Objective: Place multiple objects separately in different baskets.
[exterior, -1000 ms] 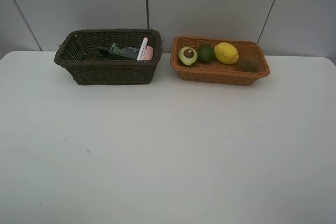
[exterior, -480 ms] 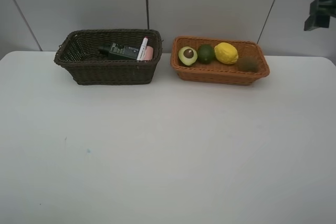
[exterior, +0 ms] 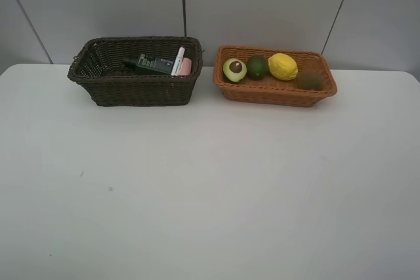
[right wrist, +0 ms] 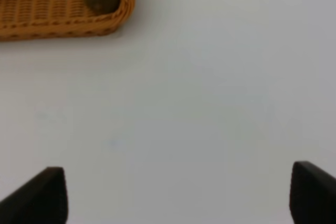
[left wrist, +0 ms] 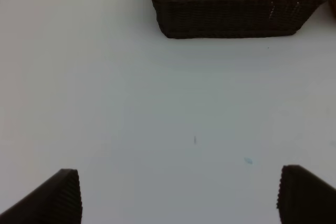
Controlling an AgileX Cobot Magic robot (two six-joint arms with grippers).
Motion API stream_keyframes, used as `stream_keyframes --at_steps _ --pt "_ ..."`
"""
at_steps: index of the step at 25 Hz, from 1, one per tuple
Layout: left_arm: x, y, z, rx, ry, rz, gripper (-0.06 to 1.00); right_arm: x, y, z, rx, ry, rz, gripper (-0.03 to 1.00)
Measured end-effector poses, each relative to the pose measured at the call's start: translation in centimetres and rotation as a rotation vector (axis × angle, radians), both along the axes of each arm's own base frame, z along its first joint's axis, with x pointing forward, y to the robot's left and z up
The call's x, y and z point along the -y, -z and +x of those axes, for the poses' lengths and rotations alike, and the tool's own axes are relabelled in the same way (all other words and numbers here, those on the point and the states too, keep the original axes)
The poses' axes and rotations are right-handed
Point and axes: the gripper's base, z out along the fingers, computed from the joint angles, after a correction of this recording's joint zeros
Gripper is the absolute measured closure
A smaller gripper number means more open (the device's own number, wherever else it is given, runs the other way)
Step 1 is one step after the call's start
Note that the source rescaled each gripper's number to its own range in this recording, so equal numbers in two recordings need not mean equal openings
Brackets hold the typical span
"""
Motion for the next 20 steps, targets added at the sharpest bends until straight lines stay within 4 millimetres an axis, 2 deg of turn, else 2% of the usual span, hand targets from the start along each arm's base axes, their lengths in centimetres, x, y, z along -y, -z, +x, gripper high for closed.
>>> stream_keyframes --at_steps 6,10,20 --pt "0.0 0.0 0.0 0.000 0.000 0.000 0.00 -0.7 -0.5 -6.6 0.122 -0.035 0.069 -0.03" --pt "0.0 0.0 0.0 0.000 0.000 0.000 0.00 -0.7 -0.6 -9.7 0.229 -0.038 0.064 -0.03" --pt "0.0 0.0 0.0 0.000 0.000 0.000 0.00 -0.7 -0.2 -13.8 0.419 -0.064 0.027 -0.03"
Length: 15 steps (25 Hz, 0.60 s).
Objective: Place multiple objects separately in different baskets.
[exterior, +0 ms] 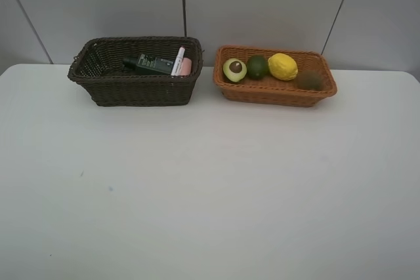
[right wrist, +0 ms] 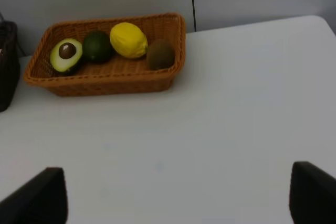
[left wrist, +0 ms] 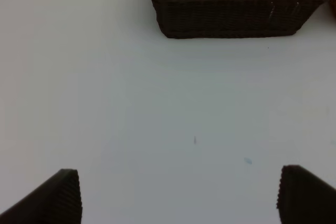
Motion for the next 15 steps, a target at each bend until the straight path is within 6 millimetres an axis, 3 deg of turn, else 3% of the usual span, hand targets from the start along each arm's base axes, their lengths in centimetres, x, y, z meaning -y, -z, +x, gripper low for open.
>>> stream_keyframes --at_steps 4,11,15 --pt "0.0 0.0 0.0 0.000 0.000 0.000 0.00 0.0 0.3 -0.1 -0.001 -0.004 -0.016 -0.03" --pt "0.0 0.0 0.0 0.000 0.000 0.000 0.00 0.1 3.4 2.0 -0.082 -0.003 -0.024 -0.03" --pt "0.0 0.0 0.0 0.000 0.000 0.000 0.00 0.0 3.7 2.4 -0.072 -0.018 -0.034 -0.03"
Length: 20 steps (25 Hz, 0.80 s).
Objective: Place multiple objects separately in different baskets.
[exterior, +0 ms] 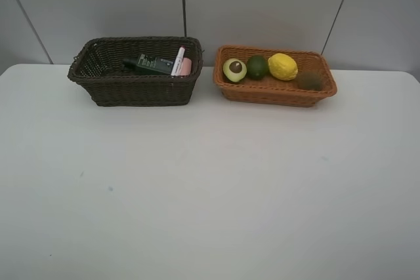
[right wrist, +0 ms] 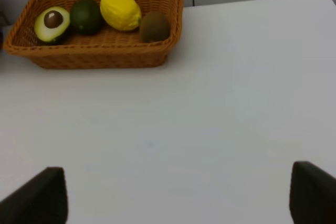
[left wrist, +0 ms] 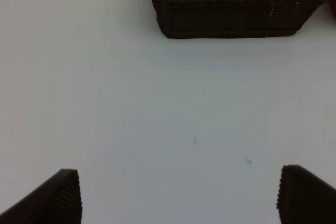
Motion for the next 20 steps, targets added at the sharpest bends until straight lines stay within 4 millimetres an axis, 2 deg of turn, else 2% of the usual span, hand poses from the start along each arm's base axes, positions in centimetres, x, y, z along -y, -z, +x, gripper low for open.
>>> stream_keyframes --at_steps 20 --pt "0.00 0.00 0.00 0.000 0.000 0.000 0.00 0.01 0.09 0.10 0.002 -0.003 -0.007 -0.03"
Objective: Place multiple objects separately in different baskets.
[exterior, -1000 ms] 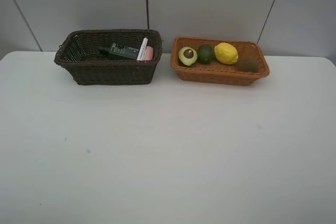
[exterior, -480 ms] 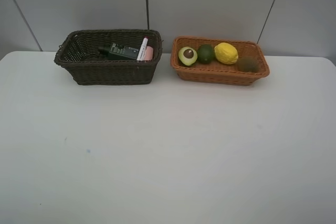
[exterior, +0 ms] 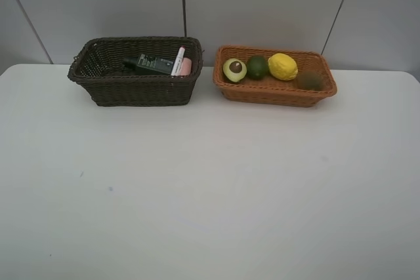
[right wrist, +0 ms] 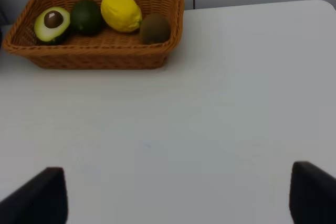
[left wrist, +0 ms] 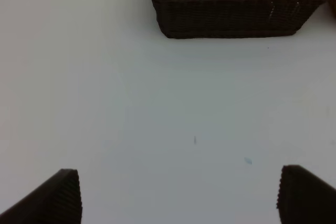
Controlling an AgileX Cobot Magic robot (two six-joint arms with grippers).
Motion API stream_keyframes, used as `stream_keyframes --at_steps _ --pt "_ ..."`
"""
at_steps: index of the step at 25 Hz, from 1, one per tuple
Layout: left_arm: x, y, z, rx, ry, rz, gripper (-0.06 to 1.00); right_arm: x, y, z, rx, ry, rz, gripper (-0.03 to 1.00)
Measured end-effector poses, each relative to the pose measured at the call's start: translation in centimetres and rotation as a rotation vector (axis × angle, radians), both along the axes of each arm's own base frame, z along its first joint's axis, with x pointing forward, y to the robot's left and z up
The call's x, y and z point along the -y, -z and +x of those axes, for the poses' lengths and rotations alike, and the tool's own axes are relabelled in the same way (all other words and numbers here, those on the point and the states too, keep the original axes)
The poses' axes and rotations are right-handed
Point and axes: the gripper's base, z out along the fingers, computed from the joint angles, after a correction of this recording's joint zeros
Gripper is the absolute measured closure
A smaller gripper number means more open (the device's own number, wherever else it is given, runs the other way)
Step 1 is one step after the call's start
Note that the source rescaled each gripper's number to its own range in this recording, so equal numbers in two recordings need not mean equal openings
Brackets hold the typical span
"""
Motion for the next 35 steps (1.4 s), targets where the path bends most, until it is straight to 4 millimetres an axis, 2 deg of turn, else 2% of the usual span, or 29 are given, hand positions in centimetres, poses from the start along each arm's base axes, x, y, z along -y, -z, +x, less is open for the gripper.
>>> stream_keyframes --at_steps 35 --pt "0.00 0.00 0.00 0.000 0.000 0.000 0.00 0.00 -0.02 0.01 0.002 0.000 0.000 -0.03"
